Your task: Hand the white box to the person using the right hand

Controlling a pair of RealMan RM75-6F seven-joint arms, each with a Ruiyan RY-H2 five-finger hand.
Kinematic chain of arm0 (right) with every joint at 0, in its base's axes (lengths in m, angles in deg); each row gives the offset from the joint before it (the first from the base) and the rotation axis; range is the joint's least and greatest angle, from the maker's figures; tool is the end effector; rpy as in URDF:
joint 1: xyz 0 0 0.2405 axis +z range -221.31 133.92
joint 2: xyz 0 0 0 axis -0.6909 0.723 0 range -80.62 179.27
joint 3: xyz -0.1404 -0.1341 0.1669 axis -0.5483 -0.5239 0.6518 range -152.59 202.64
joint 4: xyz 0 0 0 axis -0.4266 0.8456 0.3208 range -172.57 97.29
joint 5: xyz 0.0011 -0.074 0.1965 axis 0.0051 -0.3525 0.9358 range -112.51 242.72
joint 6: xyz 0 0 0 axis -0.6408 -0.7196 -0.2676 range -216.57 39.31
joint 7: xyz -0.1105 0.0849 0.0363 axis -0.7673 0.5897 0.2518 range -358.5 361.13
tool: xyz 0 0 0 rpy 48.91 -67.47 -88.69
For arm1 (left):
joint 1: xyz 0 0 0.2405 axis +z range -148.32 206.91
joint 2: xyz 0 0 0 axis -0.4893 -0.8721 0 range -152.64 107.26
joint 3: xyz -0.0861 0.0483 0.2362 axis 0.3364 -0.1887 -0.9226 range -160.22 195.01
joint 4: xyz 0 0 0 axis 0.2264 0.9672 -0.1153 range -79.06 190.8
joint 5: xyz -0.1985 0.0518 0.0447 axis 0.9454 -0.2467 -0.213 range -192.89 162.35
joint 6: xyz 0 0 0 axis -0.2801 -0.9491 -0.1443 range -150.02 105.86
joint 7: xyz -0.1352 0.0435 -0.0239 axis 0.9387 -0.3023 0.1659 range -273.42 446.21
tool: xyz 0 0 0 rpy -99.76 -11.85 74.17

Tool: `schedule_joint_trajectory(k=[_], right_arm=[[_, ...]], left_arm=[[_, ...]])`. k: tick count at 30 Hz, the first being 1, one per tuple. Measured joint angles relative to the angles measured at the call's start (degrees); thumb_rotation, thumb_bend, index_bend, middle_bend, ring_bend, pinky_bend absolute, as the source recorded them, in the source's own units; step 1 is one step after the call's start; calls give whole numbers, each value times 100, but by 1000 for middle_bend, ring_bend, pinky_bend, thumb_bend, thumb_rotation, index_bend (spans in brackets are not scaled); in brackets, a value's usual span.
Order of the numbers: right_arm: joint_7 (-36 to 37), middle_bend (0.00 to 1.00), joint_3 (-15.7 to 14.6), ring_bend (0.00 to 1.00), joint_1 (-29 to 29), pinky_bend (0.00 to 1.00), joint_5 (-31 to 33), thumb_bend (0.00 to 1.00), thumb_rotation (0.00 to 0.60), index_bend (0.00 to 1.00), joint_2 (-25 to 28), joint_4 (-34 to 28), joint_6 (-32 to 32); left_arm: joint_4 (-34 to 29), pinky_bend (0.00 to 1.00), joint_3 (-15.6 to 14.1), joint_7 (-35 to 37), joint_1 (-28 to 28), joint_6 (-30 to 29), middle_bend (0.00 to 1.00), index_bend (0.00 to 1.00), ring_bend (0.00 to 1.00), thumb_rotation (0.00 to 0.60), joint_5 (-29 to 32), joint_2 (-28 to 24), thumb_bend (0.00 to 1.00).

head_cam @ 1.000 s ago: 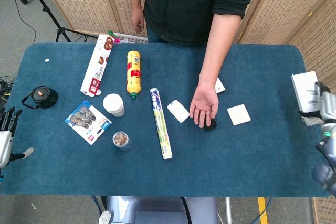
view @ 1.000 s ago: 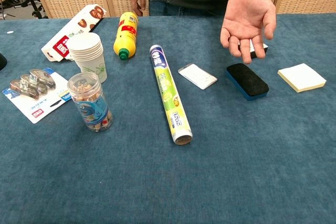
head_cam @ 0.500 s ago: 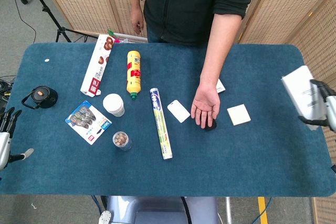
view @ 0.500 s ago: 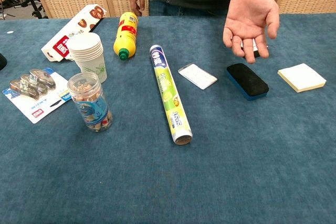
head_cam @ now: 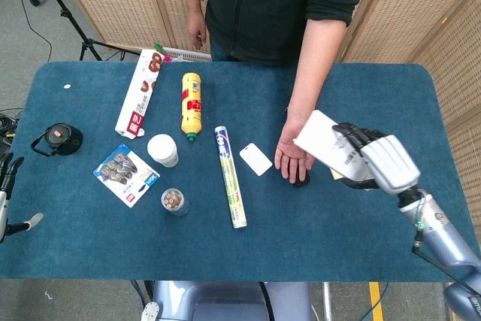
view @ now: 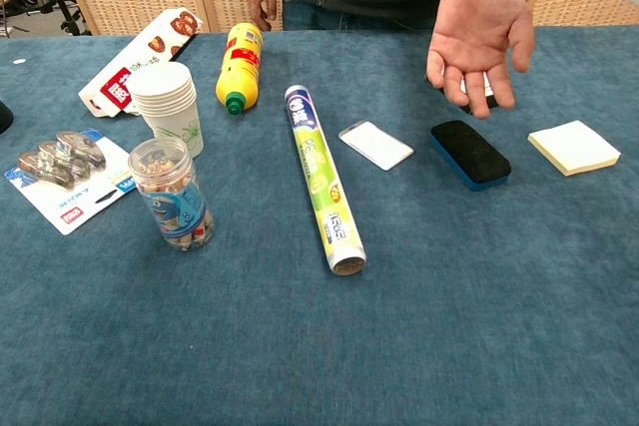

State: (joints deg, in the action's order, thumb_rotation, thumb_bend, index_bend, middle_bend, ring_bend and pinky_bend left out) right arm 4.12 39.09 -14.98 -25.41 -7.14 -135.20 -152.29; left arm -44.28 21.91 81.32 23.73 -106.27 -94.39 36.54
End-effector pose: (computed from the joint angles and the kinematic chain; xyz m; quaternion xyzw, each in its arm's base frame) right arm -0.1805 -0.3168 0.1682 0.7294 -0.2701 0.4486 0.4402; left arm -0.3015 0.1882 0.1810 -0.5690 -0.3966 -0.3661 0.6204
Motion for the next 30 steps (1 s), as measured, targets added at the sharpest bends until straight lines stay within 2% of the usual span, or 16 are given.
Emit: schedule_joint_trajectory(k=[4, 11, 12, 14, 15, 16, 17, 18, 19, 23, 30], right_arm=[[-1077, 473, 106, 571, 381, 604, 539, 571, 600, 143, -142, -369, 468], [-3028, 445, 165, 571, 965, 604, 1765, 556, 600, 143, -702, -529, 862], [-3237, 431, 157, 570, 1018, 604, 1920, 523, 600, 143, -767, -558, 864], [-3652, 316, 119, 498, 1118, 576, 2195, 295, 600, 88, -880, -650, 845], [-3797, 193, 94, 374, 1152, 510, 2271, 142, 600, 45, -904, -702, 838], [-3941, 117, 61, 269, 1186, 455, 2367, 68, 600, 18, -914, -770, 830], [-4023, 32, 42, 123, 1204, 363, 2446, 9, 600, 0, -913, -821, 821], [-4100, 0, 25, 32, 1223, 293, 2531, 0, 600, 0, -911, -874, 807], [-4197, 0, 10, 7, 1247, 263, 2655, 0, 600, 0, -907, -958, 779], [-4261, 0, -9, 0, 1288, 207, 2887, 0, 600, 0, -859, -1200, 604], [-3783, 0, -50, 0, 1154, 181, 2601, 0, 600, 0, -565, -1290, 426]], left_arm=[[-16, 84, -19, 69, 8, 31, 0, 0, 0, 600, -15, -45, 0], [15, 84, -24, 270, 24, 67, 0, 0, 0, 600, -24, -122, 0], [26, 84, -22, 296, 24, 76, 0, 0, 0, 600, -17, -129, 0], [52, 84, -14, 339, 21, 104, 0, 0, 0, 600, 6, -143, 0], [61, 84, -11, 351, 19, 114, 0, 0, 0, 600, 14, -146, 0], [64, 84, -7, 358, 17, 119, 0, 0, 0, 600, 17, -149, 0], [64, 84, -6, 359, 15, 121, 0, 0, 0, 600, 17, -152, 0], [63, 84, -6, 357, 15, 122, 0, 0, 0, 600, 15, -152, 0], [61, 84, -7, 354, 15, 120, 0, 0, 0, 600, 10, -152, 0], [54, 84, -17, 332, 25, 104, 0, 0, 0, 600, -11, -143, 0], [54, 84, -26, 293, 20, 119, 0, 0, 0, 600, -18, -123, 0]])
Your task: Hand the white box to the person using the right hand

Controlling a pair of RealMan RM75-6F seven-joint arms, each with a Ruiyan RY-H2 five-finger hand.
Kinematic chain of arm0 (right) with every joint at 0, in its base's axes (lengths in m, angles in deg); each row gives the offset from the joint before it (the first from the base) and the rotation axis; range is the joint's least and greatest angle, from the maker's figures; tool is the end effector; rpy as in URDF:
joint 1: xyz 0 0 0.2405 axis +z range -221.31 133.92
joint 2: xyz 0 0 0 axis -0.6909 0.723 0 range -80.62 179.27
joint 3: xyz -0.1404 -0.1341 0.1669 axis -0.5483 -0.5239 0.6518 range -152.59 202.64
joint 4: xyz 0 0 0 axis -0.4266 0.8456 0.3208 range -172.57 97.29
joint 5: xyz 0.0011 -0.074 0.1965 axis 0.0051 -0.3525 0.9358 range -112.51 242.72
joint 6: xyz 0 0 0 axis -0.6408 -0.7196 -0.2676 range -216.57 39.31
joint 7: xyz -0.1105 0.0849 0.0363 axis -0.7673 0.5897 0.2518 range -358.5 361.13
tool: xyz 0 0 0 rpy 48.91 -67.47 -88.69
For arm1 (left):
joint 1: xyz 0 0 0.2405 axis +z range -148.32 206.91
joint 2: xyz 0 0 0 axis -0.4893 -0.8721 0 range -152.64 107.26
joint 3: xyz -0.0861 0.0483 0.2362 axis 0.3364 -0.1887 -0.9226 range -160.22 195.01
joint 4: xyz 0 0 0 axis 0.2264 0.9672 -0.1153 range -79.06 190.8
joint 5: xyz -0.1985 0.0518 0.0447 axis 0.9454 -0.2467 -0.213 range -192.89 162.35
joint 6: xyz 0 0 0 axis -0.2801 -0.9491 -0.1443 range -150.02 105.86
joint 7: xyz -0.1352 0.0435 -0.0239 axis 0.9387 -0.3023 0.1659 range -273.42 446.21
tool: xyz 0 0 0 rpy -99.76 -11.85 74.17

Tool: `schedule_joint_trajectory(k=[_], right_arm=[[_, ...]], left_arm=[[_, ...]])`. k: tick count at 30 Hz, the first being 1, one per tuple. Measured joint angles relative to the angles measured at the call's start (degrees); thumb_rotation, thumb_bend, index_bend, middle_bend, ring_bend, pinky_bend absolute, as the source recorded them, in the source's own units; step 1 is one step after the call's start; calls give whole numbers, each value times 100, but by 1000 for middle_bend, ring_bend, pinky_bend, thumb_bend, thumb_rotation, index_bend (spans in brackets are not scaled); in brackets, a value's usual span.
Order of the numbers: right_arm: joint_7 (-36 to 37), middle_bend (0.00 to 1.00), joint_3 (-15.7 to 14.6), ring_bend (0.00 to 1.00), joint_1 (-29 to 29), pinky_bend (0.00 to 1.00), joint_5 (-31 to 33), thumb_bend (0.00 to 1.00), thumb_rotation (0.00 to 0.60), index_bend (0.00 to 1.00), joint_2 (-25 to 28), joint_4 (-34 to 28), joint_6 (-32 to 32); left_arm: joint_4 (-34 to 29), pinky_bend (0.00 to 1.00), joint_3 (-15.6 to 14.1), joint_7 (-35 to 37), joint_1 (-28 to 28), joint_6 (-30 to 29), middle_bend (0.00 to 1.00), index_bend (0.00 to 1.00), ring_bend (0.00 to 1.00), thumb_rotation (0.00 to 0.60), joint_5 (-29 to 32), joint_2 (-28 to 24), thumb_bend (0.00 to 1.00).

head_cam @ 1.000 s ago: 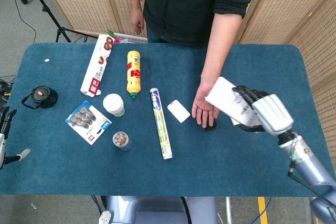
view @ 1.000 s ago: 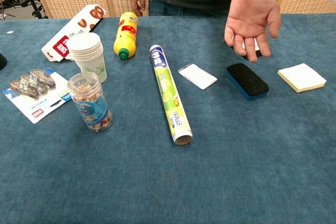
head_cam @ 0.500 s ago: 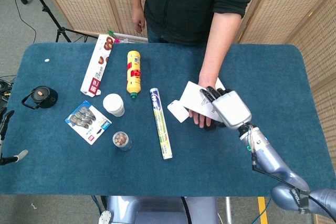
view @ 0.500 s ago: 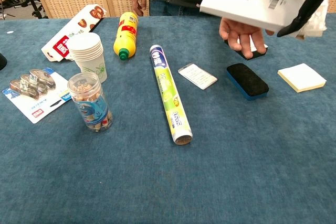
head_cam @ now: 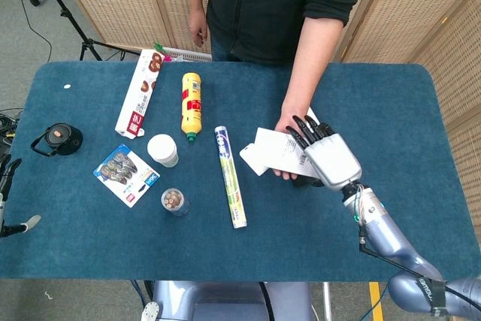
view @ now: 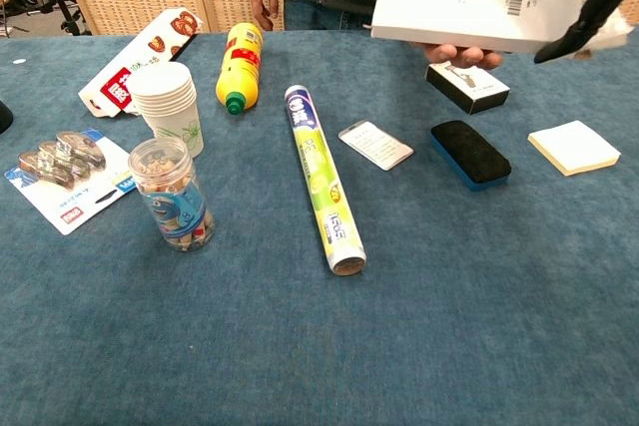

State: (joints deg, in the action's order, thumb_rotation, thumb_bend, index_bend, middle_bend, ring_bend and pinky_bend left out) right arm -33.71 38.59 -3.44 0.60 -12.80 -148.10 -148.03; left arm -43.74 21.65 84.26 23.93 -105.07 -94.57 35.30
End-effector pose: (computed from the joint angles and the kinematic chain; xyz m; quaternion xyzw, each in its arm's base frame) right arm -0.1155 -0.3276 0.1165 0.7666 -0.2298 0.3541 0.4839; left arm -0.3064 0.1865 0.1854 -0.5685 -0.4090 -0.3658 0.6130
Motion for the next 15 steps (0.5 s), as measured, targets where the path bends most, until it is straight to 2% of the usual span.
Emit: schedule_joint_trajectory(k=[7, 11, 15], right_arm=[[570, 0, -121, 0, -481, 166, -471, 0, 600, 0, 551, -154, -481], [1212, 0, -329, 0, -975, 158, -976, 0, 600, 0, 951, -189, -861], [1829, 0, -549, 0, -1353, 136, -1339, 0, 600, 0, 1125, 14, -1134]], left_arm=[[15, 84, 7, 36, -1, 23, 0, 0, 0, 600, 26, -1, 0], [25, 84, 0, 40, -6, 41, 0, 0, 0, 600, 20, 4, 0], [25, 84, -15, 44, -3, 41, 0, 0, 0, 600, -12, 11, 0]])
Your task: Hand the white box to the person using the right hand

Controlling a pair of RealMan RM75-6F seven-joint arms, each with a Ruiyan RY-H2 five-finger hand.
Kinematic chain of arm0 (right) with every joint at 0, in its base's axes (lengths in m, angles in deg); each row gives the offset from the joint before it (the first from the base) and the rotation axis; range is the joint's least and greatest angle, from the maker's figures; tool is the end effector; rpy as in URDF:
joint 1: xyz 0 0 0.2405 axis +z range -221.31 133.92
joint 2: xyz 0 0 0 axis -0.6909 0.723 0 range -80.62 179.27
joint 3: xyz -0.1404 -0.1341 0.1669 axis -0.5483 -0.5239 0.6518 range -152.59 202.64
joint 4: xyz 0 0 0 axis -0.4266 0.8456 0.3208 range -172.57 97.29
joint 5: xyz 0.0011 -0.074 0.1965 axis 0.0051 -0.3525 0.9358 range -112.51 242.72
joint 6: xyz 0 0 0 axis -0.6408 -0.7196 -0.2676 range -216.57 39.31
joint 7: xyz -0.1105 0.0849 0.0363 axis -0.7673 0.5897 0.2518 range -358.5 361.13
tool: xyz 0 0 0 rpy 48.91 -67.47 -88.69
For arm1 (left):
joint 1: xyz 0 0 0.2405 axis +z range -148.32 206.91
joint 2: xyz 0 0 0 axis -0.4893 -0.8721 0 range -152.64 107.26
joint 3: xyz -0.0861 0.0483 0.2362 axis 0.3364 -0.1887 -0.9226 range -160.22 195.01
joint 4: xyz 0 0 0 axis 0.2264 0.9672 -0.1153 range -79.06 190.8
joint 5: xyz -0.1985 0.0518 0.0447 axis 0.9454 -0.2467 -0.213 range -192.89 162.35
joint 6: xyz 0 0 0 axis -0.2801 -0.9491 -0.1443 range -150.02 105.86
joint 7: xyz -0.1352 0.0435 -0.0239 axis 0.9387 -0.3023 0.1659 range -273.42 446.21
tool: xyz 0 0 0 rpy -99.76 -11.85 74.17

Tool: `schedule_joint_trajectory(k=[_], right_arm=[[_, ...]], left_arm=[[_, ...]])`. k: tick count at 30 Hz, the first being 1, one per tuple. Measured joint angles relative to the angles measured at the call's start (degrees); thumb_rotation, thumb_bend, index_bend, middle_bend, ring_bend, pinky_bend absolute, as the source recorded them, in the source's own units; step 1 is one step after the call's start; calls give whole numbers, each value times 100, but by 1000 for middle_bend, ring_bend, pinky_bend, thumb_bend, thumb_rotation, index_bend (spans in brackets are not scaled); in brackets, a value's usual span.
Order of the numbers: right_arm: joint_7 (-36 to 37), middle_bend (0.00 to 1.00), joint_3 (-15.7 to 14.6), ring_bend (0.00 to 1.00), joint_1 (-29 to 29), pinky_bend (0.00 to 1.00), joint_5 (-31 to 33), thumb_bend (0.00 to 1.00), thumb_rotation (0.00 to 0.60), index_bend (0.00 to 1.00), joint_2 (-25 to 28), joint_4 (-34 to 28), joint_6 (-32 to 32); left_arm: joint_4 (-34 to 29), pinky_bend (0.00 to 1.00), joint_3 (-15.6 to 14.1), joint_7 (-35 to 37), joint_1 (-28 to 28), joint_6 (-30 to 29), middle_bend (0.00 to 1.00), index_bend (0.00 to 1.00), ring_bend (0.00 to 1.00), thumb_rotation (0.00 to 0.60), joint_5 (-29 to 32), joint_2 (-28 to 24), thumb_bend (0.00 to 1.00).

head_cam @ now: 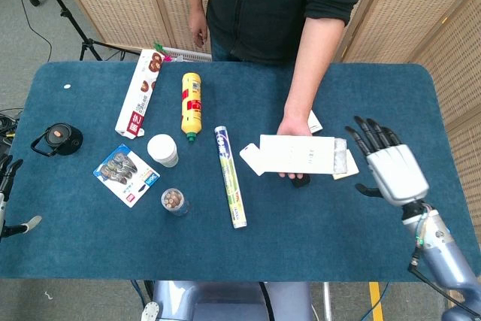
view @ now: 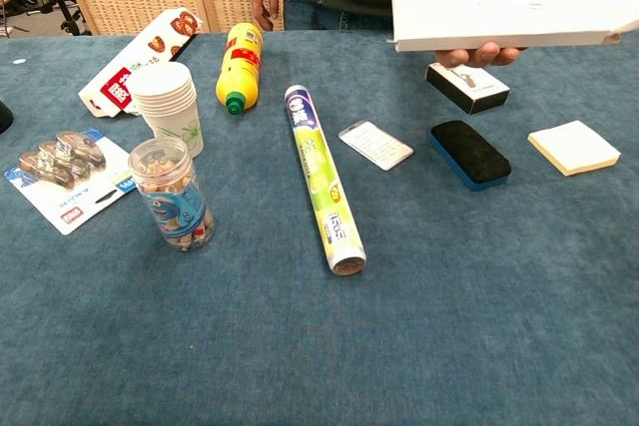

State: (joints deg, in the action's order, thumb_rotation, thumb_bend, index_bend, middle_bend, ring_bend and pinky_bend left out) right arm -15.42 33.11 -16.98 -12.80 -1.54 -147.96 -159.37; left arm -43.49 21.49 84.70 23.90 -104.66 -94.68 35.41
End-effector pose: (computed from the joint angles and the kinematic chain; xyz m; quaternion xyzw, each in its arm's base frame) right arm -0.1887 -0.2818 0.1841 0.7077 -0.2675 0.3770 0.5343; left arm -0.3075 0.1862 0.1838 -0.5697 -0.4128 -0.3650 0.6098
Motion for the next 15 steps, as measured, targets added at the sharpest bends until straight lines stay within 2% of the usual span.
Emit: schedule_joint_trajectory(k=[6, 13, 15], right_arm=[[1045, 0, -303, 0, -472, 111, -537, 0, 600, 0, -298, 1112, -480], [1680, 0, -547, 0, -975, 96, -1375, 0, 600, 0, -1384, 2844, -1591], [1748, 0, -585, 0, -1134, 93, -1521, 0, 600, 0, -1678, 3156, -1932]], left_arm=[[6, 84, -10, -4, 15, -21, 0, 0, 0, 600, -14, 15, 0], [5, 84, -6, -30, 40, -80, 0, 0, 0, 600, -25, 26, 0], [6, 84, -13, -26, 48, -97, 0, 0, 0, 600, -52, 26, 0]])
